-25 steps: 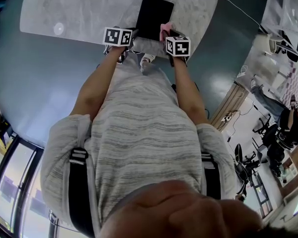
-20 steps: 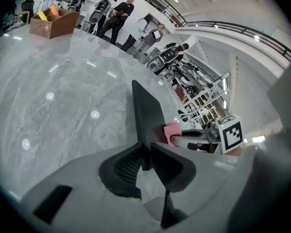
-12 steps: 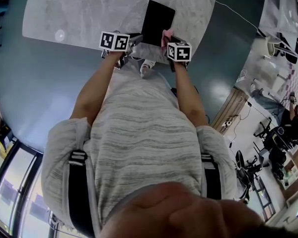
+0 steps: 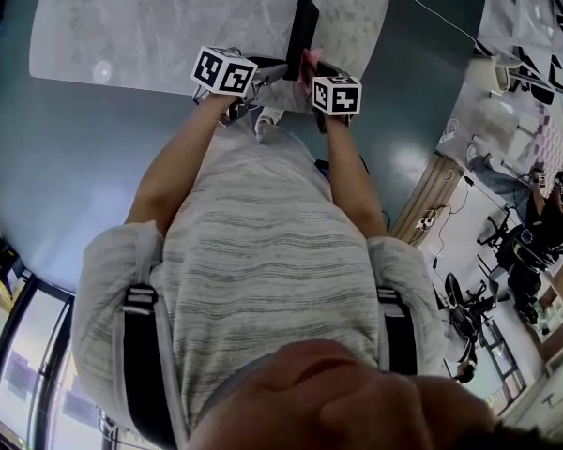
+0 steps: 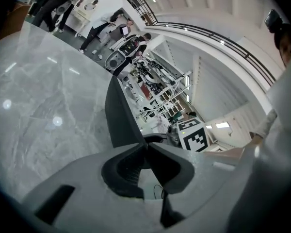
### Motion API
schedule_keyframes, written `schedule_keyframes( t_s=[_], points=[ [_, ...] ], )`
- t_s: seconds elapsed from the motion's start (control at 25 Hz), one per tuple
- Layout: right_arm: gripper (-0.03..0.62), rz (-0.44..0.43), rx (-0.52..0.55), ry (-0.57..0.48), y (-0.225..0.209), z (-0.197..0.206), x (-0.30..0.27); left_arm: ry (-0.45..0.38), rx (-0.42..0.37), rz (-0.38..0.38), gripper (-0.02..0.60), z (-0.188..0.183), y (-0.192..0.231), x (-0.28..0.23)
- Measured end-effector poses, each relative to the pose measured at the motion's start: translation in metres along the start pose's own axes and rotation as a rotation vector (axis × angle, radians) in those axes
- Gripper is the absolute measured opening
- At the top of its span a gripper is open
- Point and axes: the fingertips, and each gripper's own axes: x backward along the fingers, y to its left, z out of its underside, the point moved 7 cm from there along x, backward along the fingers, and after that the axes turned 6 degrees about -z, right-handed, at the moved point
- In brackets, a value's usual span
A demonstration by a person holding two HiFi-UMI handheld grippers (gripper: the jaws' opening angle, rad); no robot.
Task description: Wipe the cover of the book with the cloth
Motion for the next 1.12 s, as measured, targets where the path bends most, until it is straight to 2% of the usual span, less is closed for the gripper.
schedule_keyframes(
  t_s=[0.28, 0.68, 0.88, 1.0, 1.12],
  points=[
    [0.063, 0.01, 0.03, -0.099, 0.014, -0.02, 0.045, 0.045, -0.079, 0.075, 0.04, -0.004, -0.027, -0.023],
    [0.063, 0.132, 0.079, -0.05, -0.022, -0.017, 0.09, 0.127, -0.19, 0.158, 0.04, -0.012, -0.061, -0.085],
    [0.063, 0.195, 0.1, -0.004, -0.042, -0.007, 0.095, 0.142, -0.273, 0.138, 0.04, -0.015, -0.067, -0.101],
    [0.063, 0.239, 0.129, 0.051, -0.059, -0.001, 0.093, 0.134, -0.323, 0.091, 0.04, -0.02, -0.064, -0.106],
    [0.063, 0.222, 0.119, 0.093, -0.074, 0.009, 0.085, 0.152, -0.371, 0.029, 0.041, -0.021, -0.055, -0.106]
  ],
)
